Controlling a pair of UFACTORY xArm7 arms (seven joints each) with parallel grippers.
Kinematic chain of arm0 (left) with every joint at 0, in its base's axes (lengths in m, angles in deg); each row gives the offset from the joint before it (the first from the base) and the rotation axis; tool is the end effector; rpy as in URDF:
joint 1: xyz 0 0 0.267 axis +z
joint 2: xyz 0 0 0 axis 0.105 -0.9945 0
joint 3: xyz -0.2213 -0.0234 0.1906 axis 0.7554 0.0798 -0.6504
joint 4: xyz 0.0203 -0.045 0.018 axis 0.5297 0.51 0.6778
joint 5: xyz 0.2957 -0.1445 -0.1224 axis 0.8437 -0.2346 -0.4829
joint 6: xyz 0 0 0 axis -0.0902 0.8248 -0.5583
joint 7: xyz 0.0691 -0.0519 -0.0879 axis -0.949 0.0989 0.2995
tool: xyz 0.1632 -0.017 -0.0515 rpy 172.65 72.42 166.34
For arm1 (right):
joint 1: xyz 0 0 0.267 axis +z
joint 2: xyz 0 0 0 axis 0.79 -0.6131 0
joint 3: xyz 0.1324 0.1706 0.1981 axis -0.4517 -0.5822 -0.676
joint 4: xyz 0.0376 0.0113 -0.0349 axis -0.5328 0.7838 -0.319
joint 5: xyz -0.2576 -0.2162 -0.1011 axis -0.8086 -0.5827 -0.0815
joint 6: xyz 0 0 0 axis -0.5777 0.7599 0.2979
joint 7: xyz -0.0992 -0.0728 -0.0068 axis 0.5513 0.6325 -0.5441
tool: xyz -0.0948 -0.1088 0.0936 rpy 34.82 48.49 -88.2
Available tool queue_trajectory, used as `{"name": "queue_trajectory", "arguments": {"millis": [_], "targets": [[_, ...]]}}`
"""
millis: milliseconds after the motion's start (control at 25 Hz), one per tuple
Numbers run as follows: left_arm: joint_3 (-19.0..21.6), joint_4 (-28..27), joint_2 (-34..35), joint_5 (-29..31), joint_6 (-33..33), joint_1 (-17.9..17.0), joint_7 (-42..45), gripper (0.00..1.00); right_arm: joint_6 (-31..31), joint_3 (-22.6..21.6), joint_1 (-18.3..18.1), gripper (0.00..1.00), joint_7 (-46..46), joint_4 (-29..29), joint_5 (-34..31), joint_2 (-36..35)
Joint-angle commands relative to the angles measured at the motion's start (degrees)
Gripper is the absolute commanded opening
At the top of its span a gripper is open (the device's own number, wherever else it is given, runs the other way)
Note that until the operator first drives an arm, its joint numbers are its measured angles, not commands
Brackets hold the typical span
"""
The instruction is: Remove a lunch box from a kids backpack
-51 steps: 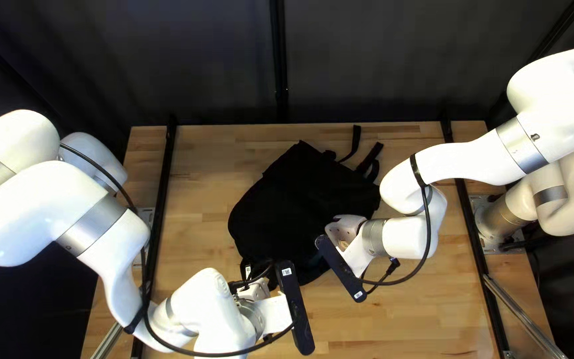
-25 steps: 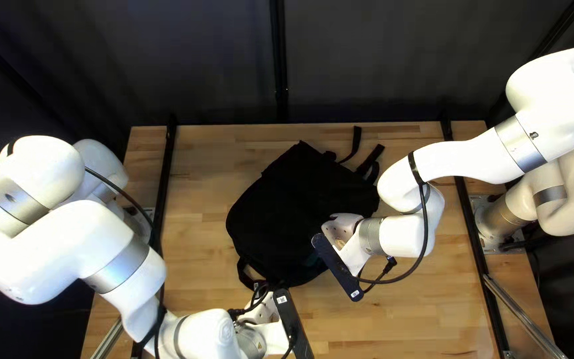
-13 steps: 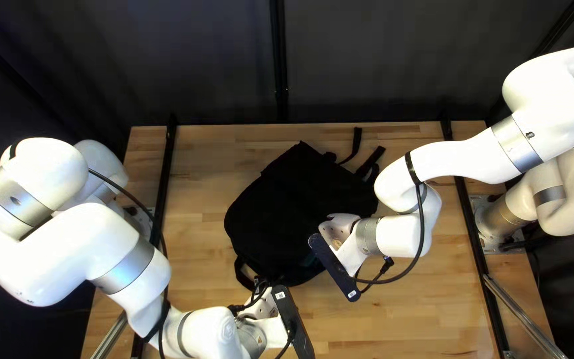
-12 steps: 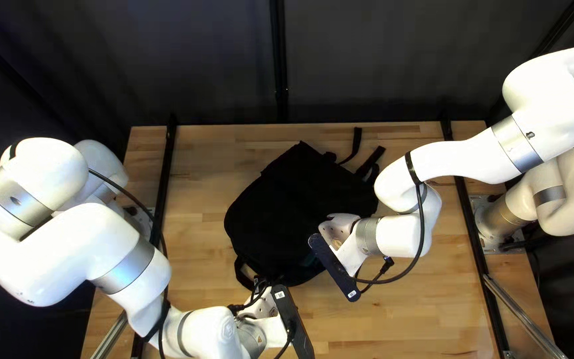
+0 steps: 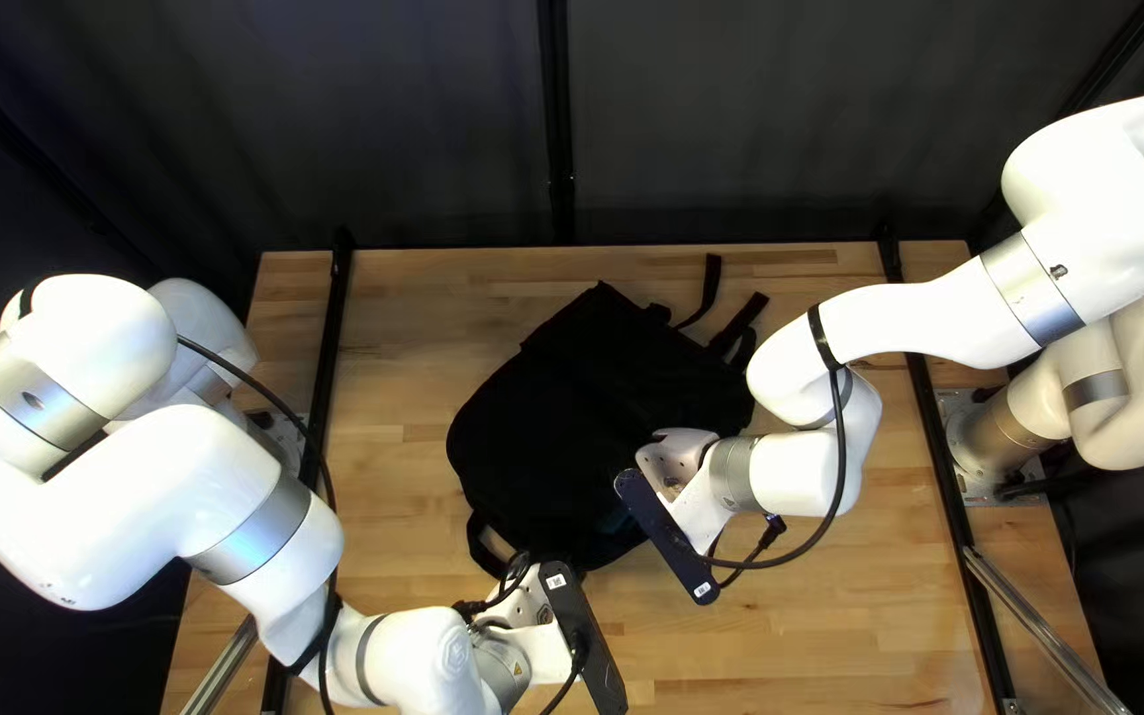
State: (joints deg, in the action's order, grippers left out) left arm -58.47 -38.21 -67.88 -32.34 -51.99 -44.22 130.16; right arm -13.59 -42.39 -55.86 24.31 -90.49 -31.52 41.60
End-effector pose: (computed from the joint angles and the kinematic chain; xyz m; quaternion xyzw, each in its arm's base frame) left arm 0.4541 -0.1764 0.1056 -0.9017 -0.0992 -0.2735 0.3198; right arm 0.5496 0.0828 0.1510 0.8625 0.3766 0.2275 0.2499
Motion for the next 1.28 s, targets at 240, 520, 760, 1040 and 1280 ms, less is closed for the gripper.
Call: {"name": "queue_trajectory", "arguments": {"millis": [240, 520, 760, 1040, 1280], "targets": [[-0.09, 2.09, 1.22, -0.2, 0.68, 0.3, 0.75, 0.0, 0.31, -0.66, 0.62, 0.0, -1.03, 1.67, 0.76, 0.97], [-0.33, 4.44, 3.52, -0.57, 1.79, 1.02, 0.59, 0.0, 1.2, -1.74, 1.54, 0.0, -0.8, 3.99, 2.92, 2.57], [-0.6, 5.34, 4.6, -0.72, 2.52, 1.61, -0.19, 0.0, 1.5, -2.37, 2.08, 0.0, -0.62, 5.58, 4.32, 3.84], [-0.91, 6.92, 5.29, -0.58, 4.02, 2.17, 0.39, 0.0, 2.46, -2.91, 2.5, 0.0, 2.21, 5.63, 7.72, 4.76], [-0.82, 9.8, 8.47, -1.24, 3.74, 2.28, -0.14, 0.0, 3.01, -3.15, 2.7, 0.0, 4.11, 5.71, 9.72, 5.25]]}}
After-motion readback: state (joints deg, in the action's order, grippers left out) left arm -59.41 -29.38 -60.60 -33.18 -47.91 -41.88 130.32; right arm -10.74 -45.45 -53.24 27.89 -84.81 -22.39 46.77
